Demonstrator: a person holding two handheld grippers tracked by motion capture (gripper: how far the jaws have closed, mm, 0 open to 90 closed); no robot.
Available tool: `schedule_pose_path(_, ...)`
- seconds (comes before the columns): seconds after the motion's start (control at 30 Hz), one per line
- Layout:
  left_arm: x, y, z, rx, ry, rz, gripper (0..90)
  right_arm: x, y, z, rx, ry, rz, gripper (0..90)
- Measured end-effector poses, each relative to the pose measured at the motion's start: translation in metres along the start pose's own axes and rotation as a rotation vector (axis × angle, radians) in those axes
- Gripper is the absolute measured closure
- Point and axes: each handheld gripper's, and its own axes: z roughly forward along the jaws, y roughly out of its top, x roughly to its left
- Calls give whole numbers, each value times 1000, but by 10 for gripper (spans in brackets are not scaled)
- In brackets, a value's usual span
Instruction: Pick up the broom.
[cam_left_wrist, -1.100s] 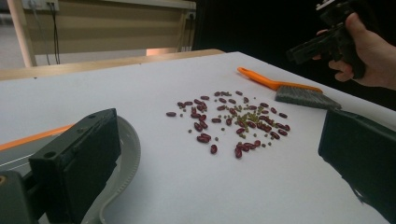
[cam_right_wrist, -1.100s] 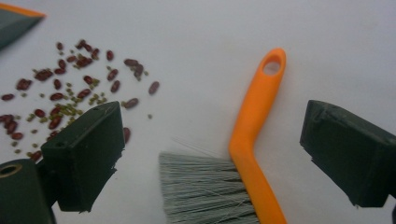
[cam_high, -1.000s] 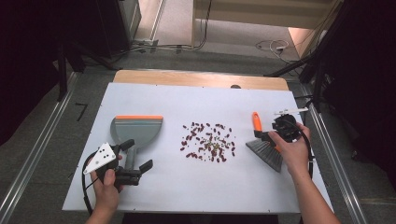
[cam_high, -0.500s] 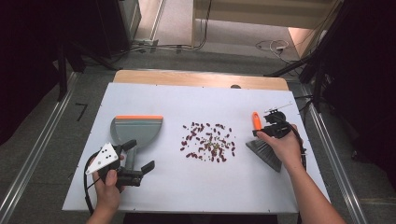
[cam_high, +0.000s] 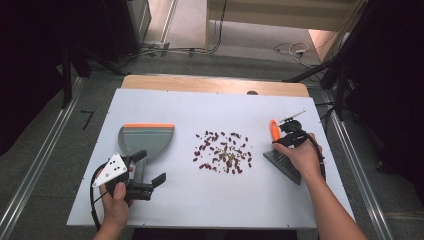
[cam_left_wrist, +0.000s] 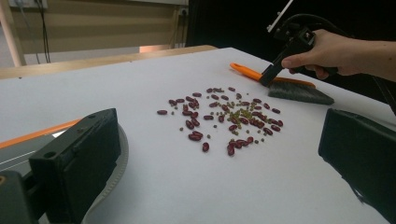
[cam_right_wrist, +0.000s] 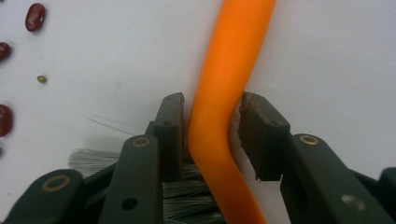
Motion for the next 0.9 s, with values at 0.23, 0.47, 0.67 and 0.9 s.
schedule_pose_path(0.23, -3, 0, 2, 6, -12, 8, 3, -1, -1, 0, -16, 1, 18, 682)
schedule_pose_path(0.47, -6, 1, 3, 8, -19, 12, 3, 3, -17, 0, -134, -19, 12, 683)
schedule_pose_path(0.67, -4, 0, 2, 4, -14, 4, 3, 4, -31, -13, -275, 3, -6, 684)
schedule_pose_path(0.9, -5, 1, 1, 3, -17, 9, 3, 6, -58, -34, -485, 5, -4, 688)
